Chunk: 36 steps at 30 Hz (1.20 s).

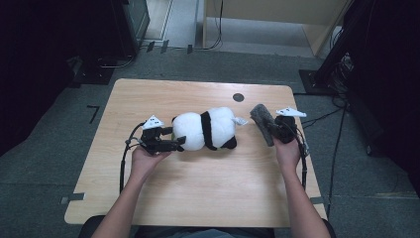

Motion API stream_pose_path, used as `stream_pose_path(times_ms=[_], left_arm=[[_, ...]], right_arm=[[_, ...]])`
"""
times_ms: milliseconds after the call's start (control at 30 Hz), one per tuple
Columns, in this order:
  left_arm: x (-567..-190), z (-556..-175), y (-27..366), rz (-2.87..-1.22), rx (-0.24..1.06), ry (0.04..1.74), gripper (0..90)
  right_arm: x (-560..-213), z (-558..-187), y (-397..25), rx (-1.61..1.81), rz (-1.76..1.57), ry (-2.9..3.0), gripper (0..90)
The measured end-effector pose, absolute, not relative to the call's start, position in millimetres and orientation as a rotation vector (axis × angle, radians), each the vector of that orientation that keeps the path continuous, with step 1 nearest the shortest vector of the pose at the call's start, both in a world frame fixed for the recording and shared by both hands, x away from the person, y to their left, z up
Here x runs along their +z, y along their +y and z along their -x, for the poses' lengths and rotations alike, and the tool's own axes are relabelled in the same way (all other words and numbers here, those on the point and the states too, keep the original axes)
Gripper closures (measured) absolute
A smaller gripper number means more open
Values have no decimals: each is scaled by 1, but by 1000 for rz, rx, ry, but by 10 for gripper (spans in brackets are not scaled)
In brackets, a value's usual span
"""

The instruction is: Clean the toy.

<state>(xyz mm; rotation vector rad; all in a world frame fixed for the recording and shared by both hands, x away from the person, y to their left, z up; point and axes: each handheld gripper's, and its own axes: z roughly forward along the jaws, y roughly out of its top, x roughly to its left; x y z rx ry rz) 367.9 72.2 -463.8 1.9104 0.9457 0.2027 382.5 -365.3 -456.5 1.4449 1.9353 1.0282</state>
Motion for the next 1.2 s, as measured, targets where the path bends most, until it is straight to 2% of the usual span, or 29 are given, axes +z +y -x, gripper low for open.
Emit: stream_pose_path(times_ms=[500, 833, 1067, 1200], left_arm=[[-472, -372, 72, -1877, 197, 928, 193], [-477, -371, 71, -1864, 239, 915, 143], [-478, -372, 70, -1860, 230, 910, 141], [-479, -374, 70, -1849, 224, 916, 134]], right_arm=[[-396, -376, -332, 1156, -1287, 2056, 773], [-374, -388, -296, 1215, -1187, 2137, 773], [-373, -405, -268, 1259, -1154, 2218, 773], [-387, -415, -254, 1218, -1154, 2294, 772]])
